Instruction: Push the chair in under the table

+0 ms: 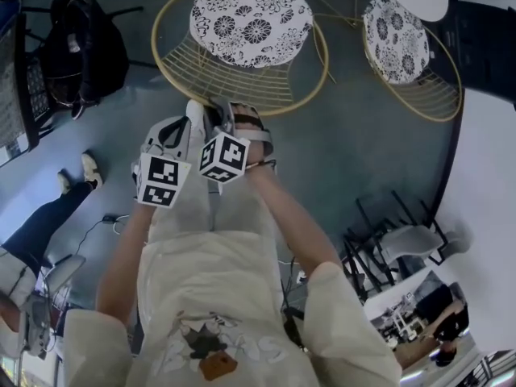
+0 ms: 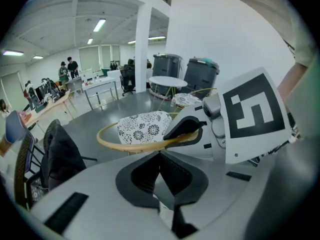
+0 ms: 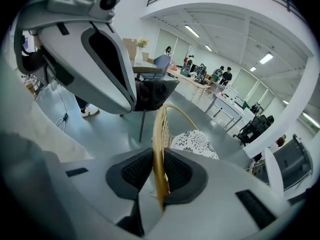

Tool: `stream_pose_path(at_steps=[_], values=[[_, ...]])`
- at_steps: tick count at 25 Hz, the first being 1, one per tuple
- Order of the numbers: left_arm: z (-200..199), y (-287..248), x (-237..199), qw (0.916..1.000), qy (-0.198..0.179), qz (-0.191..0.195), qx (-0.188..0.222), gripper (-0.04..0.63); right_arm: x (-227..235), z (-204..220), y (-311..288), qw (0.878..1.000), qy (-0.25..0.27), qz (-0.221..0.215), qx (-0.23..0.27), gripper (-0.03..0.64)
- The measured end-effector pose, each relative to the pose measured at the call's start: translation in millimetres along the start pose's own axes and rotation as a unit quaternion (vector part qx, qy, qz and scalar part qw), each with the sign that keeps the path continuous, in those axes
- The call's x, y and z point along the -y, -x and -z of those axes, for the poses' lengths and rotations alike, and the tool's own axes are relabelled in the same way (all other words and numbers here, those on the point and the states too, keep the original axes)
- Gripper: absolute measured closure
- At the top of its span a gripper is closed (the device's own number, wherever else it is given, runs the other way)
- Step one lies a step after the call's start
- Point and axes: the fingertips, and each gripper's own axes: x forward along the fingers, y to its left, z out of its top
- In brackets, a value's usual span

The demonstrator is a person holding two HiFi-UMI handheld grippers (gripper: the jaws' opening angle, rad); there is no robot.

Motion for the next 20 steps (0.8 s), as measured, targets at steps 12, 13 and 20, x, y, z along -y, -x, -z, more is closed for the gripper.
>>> stream_pose_path(at_steps=[12,13,20], values=[[1.8,-10.3,-3.7,0.9999,-0.002,0.003,0.014,0.586,-4.5,2.7,-5.2,1.0,0.007,0.019,-0.001,0.548],[2.4,-11.0,-5.7,0.9999,0.001,0.005,0.015,0.586,-4.5,2.1,-6.9,1.0,0.006,0.02,-0.001,0.548],[16.5,2.2,3.3,0.9996,0.016,-0.001,0.022,0.586,-12.9,0.6,4.2,0.999,0.015,0.031,0.003,0.546]])
